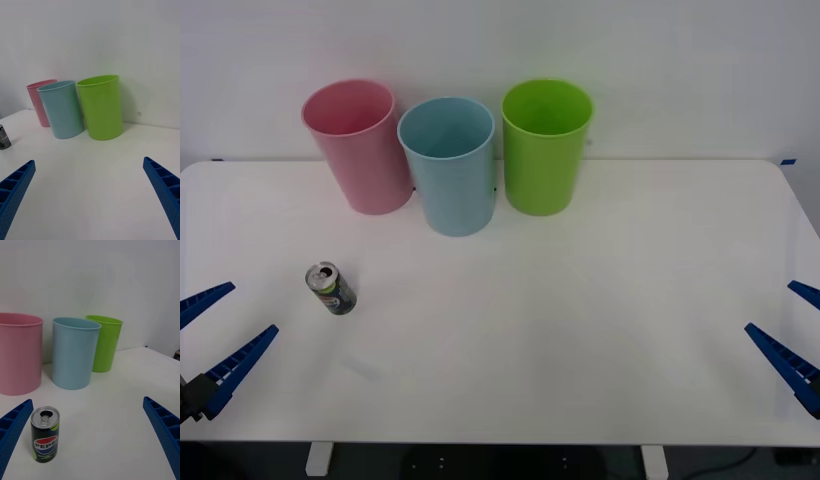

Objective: Grasp the object on the table and drop it into the matching bin: aluminum can to the light blue bin, PET bottle to the pink bin.

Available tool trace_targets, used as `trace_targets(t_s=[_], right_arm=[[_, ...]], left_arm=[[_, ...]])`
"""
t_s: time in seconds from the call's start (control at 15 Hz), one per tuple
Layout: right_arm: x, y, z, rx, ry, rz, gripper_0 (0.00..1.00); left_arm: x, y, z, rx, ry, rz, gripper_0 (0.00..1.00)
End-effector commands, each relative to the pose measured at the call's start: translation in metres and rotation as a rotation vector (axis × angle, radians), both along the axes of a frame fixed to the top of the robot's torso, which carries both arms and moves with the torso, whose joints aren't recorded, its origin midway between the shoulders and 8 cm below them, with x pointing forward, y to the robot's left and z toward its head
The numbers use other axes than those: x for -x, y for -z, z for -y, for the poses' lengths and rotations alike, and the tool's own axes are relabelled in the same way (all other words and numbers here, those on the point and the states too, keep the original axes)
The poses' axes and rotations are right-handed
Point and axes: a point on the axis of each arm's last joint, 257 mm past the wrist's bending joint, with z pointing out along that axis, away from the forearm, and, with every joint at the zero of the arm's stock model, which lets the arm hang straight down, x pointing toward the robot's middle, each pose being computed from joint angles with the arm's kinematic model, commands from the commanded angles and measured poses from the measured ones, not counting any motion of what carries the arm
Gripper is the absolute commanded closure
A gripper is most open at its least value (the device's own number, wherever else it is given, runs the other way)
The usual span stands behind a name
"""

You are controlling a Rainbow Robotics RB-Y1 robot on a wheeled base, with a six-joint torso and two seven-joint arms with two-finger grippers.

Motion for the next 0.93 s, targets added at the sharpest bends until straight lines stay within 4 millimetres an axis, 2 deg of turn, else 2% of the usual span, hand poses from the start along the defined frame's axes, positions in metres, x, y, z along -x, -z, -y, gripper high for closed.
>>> trace_targets(t_s=[0.07, 0.13, 0.2, 0.47, 0.93], right_arm=[[0.000, 0.000, 0.000, 0.000, 0.000, 0.000, 0.00], [0.000, 0.000, 0.000, 0.000, 0.000, 0.000, 0.00], [0.000, 0.000, 0.000, 0.000, 0.000, 0.000, 0.00], [0.000, 0.000, 0.000, 0.000, 0.000, 0.000, 0.00], [0.000, 0.000, 0.000, 0.000, 0.000, 0.000, 0.00]], left_arm=[[0.000, 0.000, 0.000, 0.000, 0.000, 0.000, 0.00], [0.000, 0.000, 0.000, 0.000, 0.000, 0.000, 0.00], [0.002, 0.016, 0.001, 0.002, -0.012, -0.031, 0.00], [0.002, 0.016, 0.003, -0.005, -0.008, -0.030, 0.00], [0.024, 0.037, -0.017, -0.087, -0.072, -0.040, 0.00]])
